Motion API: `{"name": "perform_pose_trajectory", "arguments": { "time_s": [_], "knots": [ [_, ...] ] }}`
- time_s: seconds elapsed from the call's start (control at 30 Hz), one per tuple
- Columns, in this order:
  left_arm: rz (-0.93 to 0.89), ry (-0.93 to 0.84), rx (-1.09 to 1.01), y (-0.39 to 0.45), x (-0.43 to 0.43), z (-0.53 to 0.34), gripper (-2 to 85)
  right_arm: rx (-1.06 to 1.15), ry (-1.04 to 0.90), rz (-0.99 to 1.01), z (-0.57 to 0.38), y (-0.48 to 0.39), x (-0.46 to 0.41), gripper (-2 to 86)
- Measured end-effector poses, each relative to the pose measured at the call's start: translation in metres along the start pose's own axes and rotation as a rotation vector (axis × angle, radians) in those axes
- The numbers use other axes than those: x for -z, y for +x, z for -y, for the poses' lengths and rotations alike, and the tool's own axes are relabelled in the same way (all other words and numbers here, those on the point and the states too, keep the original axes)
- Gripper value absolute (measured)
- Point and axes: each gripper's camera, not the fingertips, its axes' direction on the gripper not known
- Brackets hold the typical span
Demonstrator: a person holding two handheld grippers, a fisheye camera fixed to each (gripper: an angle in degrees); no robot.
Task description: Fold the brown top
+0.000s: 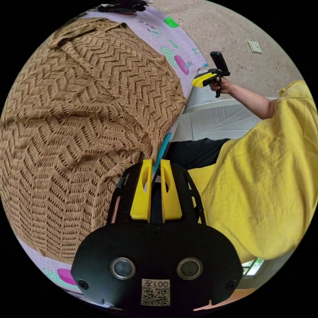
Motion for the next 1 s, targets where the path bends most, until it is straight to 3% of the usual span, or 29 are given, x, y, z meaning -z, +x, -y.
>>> {"name": "perform_pose_trajectory", "arguments": {
  "time_s": [0.13,0.27,0.33,0.63,0.87,1.0],
  "knots": [
    [0.046,0.200,0.047,-0.003,0.038,-0.024,-0.8,0.144,0.237,-0.015,0.056,-0.018,0.045,2.0],
    [0.158,0.392,0.059,-0.017,0.076,-0.008,1.2,0.241,0.319,-0.096,0.153,-0.022,0.037,4.6],
    [0.310,0.448,0.027,-0.030,0.090,0.022,3.2,0.241,0.314,-0.100,0.194,-0.016,0.021,6.0],
    [0.724,0.334,-0.237,-0.052,0.069,0.086,5.1,0.252,0.150,-0.343,0.306,-0.001,-0.056,7.4],
    [0.755,0.325,-0.204,-0.062,0.061,0.084,-0.2,0.276,0.130,-0.281,0.325,0.001,-0.079,2.1],
    [0.615,0.397,-0.257,-0.055,0.101,0.083,-0.4,0.290,0.232,-0.148,0.322,-0.007,-0.055,2.0]
  ]
}}
